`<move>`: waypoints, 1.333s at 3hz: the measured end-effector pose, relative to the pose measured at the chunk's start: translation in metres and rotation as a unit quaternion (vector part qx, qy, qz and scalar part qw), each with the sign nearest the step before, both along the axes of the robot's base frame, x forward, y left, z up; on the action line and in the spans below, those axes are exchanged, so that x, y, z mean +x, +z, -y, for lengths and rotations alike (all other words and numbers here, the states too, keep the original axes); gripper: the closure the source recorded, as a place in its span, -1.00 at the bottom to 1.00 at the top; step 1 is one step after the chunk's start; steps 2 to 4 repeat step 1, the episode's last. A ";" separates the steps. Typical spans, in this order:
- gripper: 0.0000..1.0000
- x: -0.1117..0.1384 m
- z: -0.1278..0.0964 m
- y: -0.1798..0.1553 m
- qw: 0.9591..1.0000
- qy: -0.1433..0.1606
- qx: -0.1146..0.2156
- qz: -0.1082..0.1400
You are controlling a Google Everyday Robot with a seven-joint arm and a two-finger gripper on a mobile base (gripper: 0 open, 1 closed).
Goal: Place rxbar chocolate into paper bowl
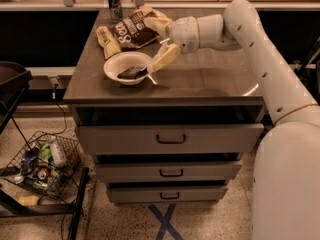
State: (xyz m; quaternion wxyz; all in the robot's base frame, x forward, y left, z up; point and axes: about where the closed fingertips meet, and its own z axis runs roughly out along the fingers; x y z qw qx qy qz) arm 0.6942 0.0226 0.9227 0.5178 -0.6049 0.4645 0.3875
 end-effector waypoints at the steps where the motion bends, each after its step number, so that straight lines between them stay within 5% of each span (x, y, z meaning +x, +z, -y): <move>1: -1.00 0.000 0.000 0.000 1.000 0.000 0.000 0.000; 4: -1.00 0.000 0.000 0.000 1.000 0.000 0.000 0.000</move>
Offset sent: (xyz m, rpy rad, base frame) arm 0.0000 0.0000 0.0000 0.0000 0.0000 0.0000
